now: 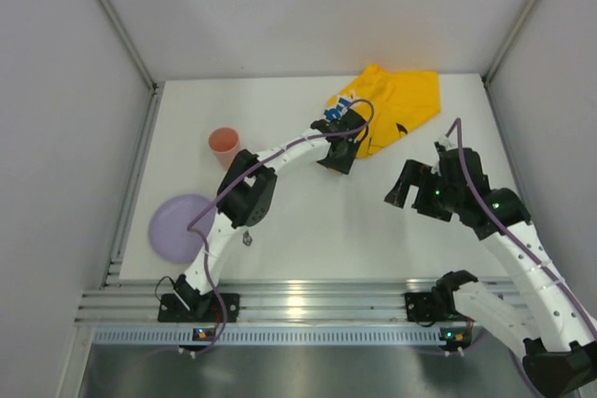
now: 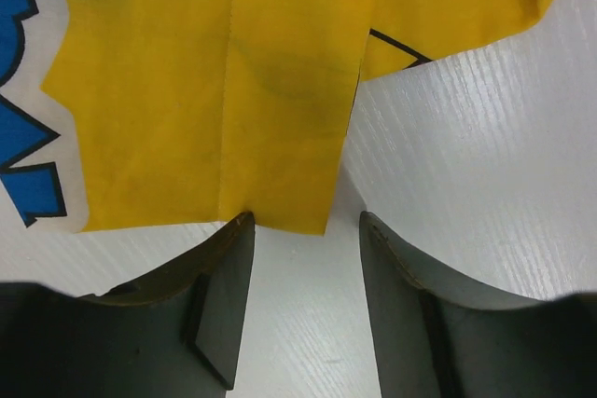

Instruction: Set the dinner table for one person

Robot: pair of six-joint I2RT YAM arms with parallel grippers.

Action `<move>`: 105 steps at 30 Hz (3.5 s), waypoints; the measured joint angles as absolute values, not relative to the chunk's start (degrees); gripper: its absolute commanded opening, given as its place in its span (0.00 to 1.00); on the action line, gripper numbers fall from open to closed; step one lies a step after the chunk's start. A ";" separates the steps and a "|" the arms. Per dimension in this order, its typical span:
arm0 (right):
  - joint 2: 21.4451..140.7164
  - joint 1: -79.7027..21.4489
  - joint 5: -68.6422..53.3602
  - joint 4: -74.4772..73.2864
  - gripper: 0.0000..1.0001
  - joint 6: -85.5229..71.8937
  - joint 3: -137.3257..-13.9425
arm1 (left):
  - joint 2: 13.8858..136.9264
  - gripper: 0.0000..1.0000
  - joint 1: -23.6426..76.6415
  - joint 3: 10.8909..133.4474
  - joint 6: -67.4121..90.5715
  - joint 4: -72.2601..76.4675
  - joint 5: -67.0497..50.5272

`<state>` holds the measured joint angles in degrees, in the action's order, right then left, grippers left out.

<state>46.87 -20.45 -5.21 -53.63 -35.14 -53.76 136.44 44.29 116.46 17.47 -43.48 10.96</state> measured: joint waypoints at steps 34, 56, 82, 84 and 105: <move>95.29 -14.46 6.28 -47.66 0.91 -30.81 -89.01 | 107.98 0.00 42.78 86.61 23.24 -43.68 -2.07; 133.99 -17.89 10.28 -50.72 0.47 -31.66 -118.02 | 102.26 0.00 42.83 78.63 25.87 -43.64 -9.15; 133.14 -17.72 15.18 -52.51 0.26 -31.05 -114.63 | 108.42 0.00 42.17 82.35 21.30 -46.28 -9.54; 132.29 -17.47 15.66 -52.51 0.23 -31.09 -113.56 | 108.88 0.00 42.13 82.52 21.32 -46.24 -9.78; 129.78 -16.62 16.51 -51.66 0.28 -32.18 -109.65 | 109.60 0.00 42.13 82.72 21.08 -46.94 -10.22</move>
